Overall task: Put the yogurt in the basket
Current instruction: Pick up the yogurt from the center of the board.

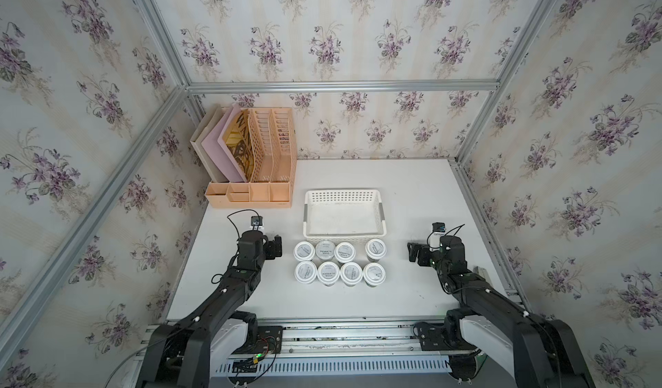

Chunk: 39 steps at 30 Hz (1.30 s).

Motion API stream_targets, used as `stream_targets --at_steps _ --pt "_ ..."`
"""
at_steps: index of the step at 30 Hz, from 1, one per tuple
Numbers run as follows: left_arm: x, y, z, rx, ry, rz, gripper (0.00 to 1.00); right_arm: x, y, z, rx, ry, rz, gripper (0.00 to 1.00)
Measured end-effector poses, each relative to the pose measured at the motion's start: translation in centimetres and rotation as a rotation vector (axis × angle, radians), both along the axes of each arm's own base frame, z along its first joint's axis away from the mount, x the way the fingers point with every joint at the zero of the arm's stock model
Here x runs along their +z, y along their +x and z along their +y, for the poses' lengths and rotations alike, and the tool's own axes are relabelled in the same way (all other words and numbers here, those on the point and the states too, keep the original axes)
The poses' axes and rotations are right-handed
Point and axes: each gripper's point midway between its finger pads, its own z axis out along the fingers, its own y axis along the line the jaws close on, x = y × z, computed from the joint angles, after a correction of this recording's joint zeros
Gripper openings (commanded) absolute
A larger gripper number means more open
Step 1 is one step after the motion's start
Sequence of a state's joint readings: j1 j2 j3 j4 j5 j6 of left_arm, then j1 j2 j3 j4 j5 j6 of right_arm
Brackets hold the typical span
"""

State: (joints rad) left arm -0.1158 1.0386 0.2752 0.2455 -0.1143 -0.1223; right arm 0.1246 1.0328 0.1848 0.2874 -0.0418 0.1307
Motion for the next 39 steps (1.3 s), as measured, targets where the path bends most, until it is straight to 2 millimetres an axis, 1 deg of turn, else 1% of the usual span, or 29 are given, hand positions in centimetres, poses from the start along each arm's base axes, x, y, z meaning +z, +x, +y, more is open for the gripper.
stream_targets --at_steps 2,3,4,7,12,16,18,21,23,26,28,29,31,32,33,36,39 --pt "-0.1 2.1 0.3 0.004 0.027 -0.022 0.99 0.3 2.2 -0.4 -0.013 -0.011 -0.06 1.0" --pt "-0.8 2.8 0.3 -0.002 0.04 -0.012 0.99 -0.1 2.7 -0.8 -0.023 -0.022 -0.061 1.0" --pt "-1.7 2.8 0.6 0.003 0.054 0.009 0.99 -0.6 3.0 -1.2 -0.036 -0.034 -0.061 1.0" --pt "-2.4 4.4 0.8 -0.007 0.086 -0.004 0.99 -0.5 4.7 -1.8 -0.052 -0.052 -0.121 1.0" --pt "-2.2 6.1 1.3 0.003 0.122 -0.057 0.99 1.2 6.7 -2.4 -0.069 -0.077 -0.246 1.0" --pt "-0.9 6.8 1.8 0.03 0.145 -0.125 0.99 3.8 7.5 -2.6 -0.076 -0.091 -0.353 1.0" --pt "0.1 7.0 2.1 0.044 0.153 -0.159 0.99 5.9 7.7 -2.9 -0.093 -0.092 -0.416 1.0" --pt "3.4 7.2 2.4 0.071 0.16 -0.23 0.99 9.6 7.7 -3.5 -0.133 -0.086 -0.508 1.0" --pt "7.2 7.4 2.7 0.094 0.154 -0.306 0.99 12.5 7.6 -4.1 -0.187 -0.052 -0.561 1.0" --pt "12.0 7.0 2.8 0.126 0.11 -0.386 0.99 16.1 7.2 -4.9 -0.253 -0.002 -0.601 1.0" --pt "14.6 6.6 2.8 0.142 0.068 -0.393 0.99 18.1 6.9 -4.8 -0.26 0.045 -0.608 1.0" --pt "15.8 6.5 2.8 0.148 0.044 -0.391 0.99 19.0 6.7 -4.3 -0.232 0.062 -0.609 1.0" --pt "18.3 6.2 2.2 0.136 -0.012 -0.382 0.99 20.1 6.4 -2.9 -0.165 0.12 -0.603 1.0" --pt "19.2 6.0 2.0 0.128 -0.038 -0.371 0.99 20.3 6.1 -2.2 -0.137 0.162 -0.588 1.0" --pt "19.5 5.8 1.6 0.118 -0.062 -0.348 0.99 20.3 5.9 -1.6 -0.117 0.195 -0.571 1.0" --pt "19.5 4.6 0.4 0.075 -0.125 -0.228 0.99 20.0 5.7 -0.3 -0.062 0.252 -0.492 1.0" --pt "19.5 2.8 -0.6 0.036 -0.173 -0.136 0.99 19.5 6.2 0.4 -0.033 0.255 -0.406 1.0"
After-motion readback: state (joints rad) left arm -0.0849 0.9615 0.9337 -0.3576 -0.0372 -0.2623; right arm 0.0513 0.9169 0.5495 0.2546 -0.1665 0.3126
